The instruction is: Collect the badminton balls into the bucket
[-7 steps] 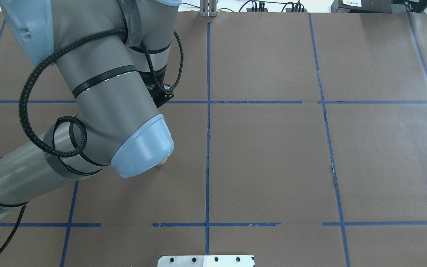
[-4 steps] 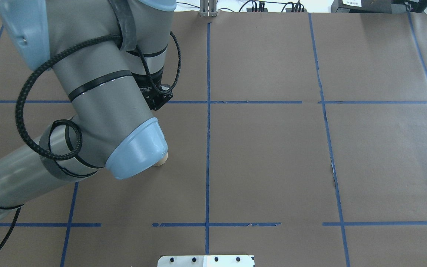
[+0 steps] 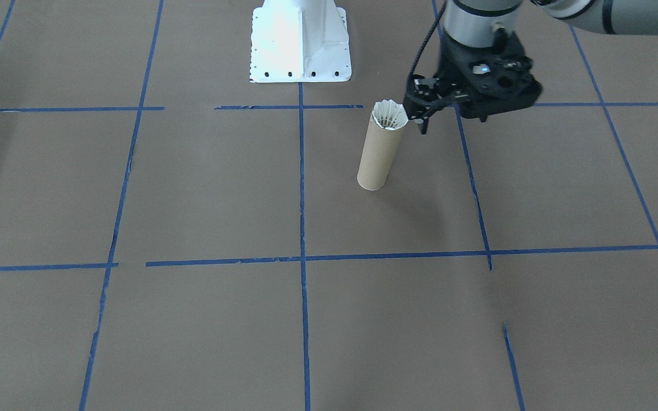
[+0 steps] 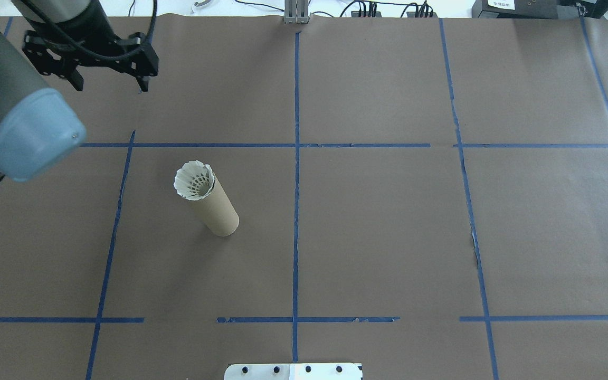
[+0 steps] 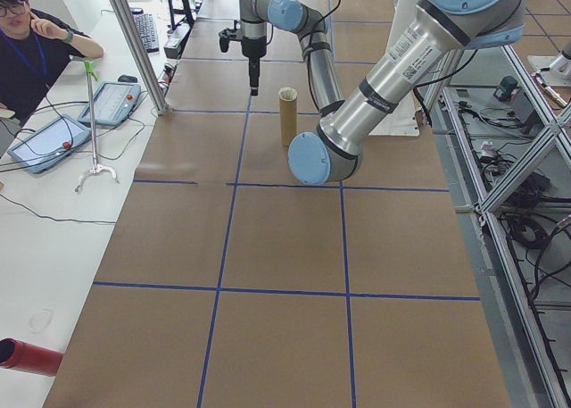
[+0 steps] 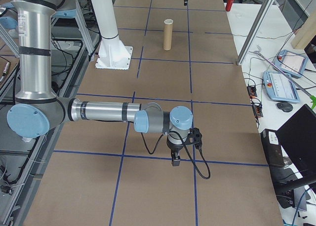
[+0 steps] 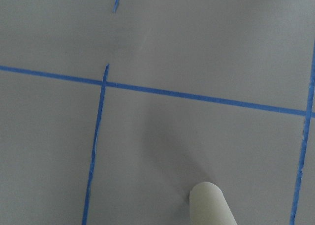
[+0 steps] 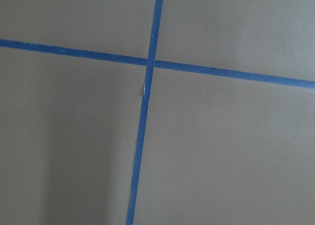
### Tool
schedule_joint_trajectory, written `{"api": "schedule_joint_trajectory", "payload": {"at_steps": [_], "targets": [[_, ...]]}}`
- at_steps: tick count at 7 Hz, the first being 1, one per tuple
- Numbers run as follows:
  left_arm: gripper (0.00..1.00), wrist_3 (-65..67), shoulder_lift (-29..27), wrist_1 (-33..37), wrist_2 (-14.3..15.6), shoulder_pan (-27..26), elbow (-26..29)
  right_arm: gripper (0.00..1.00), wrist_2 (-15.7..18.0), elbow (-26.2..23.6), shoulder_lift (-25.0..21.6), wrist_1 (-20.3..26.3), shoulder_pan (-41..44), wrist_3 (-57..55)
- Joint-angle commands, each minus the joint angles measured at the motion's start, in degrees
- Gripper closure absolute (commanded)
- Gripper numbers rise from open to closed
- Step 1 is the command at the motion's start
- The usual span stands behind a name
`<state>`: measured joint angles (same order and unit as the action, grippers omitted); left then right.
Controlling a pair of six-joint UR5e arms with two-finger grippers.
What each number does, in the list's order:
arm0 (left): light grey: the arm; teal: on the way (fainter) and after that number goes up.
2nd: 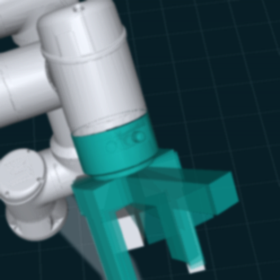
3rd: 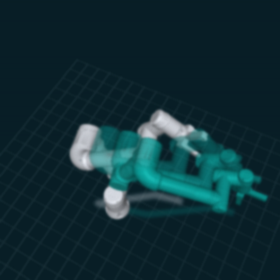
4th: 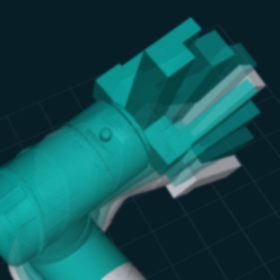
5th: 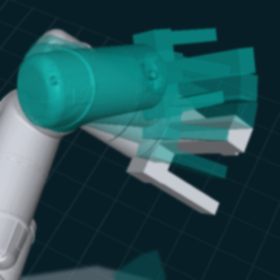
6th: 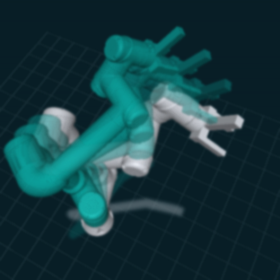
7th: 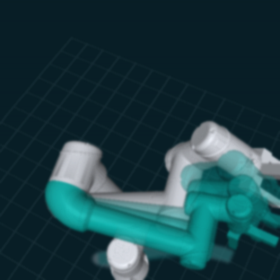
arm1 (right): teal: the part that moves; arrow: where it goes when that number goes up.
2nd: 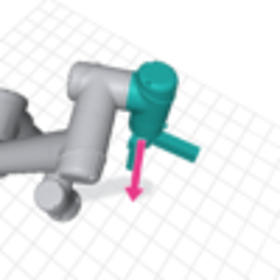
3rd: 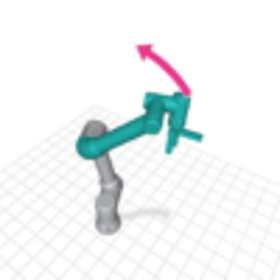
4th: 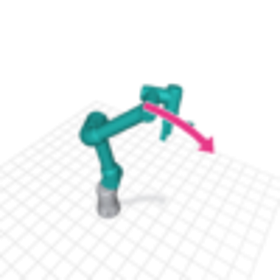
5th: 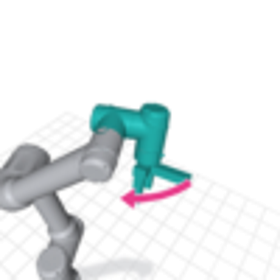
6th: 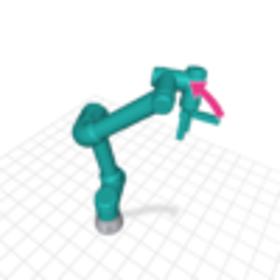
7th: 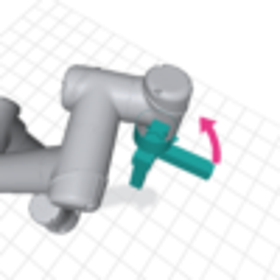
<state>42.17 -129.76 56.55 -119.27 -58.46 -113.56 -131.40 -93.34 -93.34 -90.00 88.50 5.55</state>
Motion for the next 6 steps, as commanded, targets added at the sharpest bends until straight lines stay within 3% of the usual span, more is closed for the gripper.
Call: {"api": "schedule_joint_trajectory", "payload": {"at_steps": [1,2,4,6], "targets": [[0.0,-18.45,15.52,19.64,-3.59,-10.75,4.28,0.0,0.0,0.0,0.0,0.0,0.0,-0.02],[0.0,-27.57,19.77,24.52,-5.51,-15.41,9.01,0.0,0.0,0.0,0.0,0.0,0.0,-0.02],[0.0,-44.55,27.24,25.01,-9.37,-26.12,14.05,0.0,0.0,0.0,0.0,0.0,0.0,-0.02],[0.0,-49.64,33.32,25.1,-10.63,-30.21,15.65,0.0,0.0,0.0,0.0,0.0,0.0,-0.02]]}}
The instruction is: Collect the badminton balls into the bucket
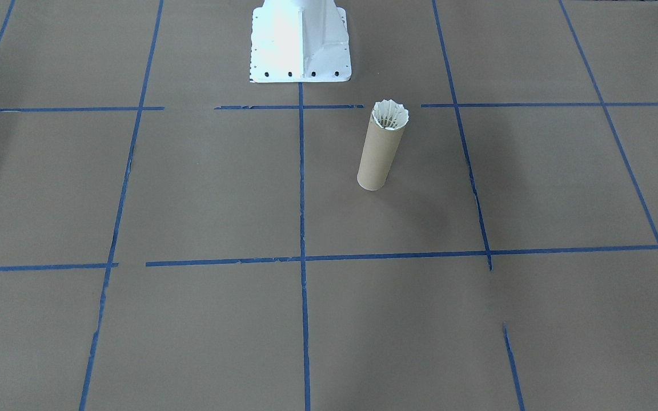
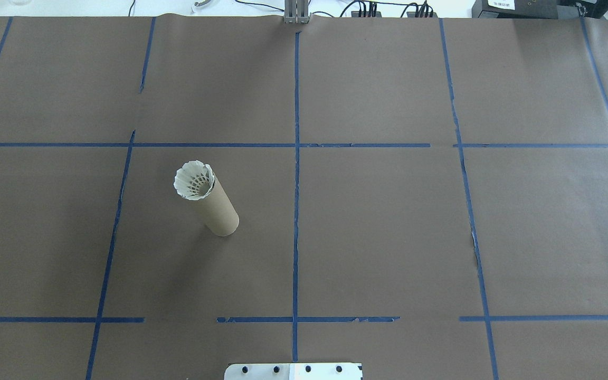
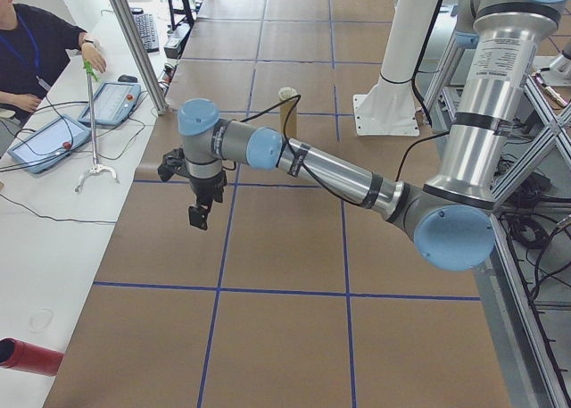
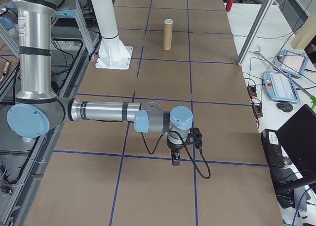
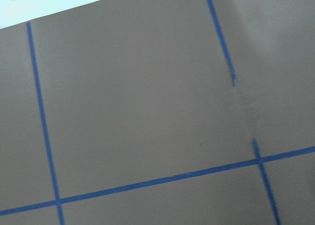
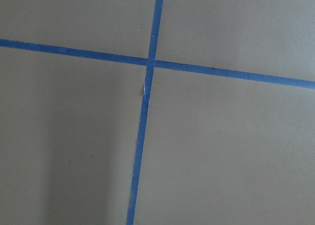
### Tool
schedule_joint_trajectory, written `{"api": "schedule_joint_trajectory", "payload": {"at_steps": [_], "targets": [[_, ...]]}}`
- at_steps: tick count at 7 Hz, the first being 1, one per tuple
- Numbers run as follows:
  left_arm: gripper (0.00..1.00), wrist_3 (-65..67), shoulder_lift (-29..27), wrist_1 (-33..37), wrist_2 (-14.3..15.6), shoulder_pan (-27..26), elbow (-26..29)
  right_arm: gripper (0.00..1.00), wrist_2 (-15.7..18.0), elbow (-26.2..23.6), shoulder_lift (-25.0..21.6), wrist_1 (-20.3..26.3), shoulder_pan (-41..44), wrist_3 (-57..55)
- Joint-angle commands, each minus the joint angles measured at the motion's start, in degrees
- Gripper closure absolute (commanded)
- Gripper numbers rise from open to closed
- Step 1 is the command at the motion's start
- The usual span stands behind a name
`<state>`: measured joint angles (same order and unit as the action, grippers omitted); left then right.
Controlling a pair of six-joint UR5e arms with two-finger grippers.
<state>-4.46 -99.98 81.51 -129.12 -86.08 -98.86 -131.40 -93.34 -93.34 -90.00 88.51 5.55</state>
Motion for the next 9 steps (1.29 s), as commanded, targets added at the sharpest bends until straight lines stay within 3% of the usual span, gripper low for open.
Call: {"api": "schedule_joint_trajectory", "payload": {"at_steps": [1,3,4,5,6,8,9], "targets": [[0.0,-2.4,4.95,-0.21,-0.17,-2.77,1.3,0.0,0.0,0.0,0.0,0.0,0.0,-0.01],[0.0,-2.4,8.39,-0.39,-2.43,-2.86,3.13,0.0,0.0,0.0,0.0,0.0,0.0,-0.01],[0.0,-2.83,10.4,0.39,-6.8,-2.86,4.37,0.0,0.0,0.0,0.0,0.0,0.0,-0.01],[0.0,-2.92,14.25,5.97,-11.28,-2.95,4.29,0.0,0.0,0.0,0.0,0.0,0.0,-0.01],[0.0,-2.58,16.2,10.9,-11.24,-2.95,4.38,0.0,0.0,0.0,0.0,0.0,0.0,-0.01],[0.0,-2.49,16.31,10.68,-11.06,-2.95,3.68,0.0,0.0,0.0,0.0,0.0,0.0,-0.01],[0.0,-2.31,16.13,10.77,-9.23,-3.04,3.85,0.0,0.0,0.0,0.0,0.0,0.0,-0.01]]}}
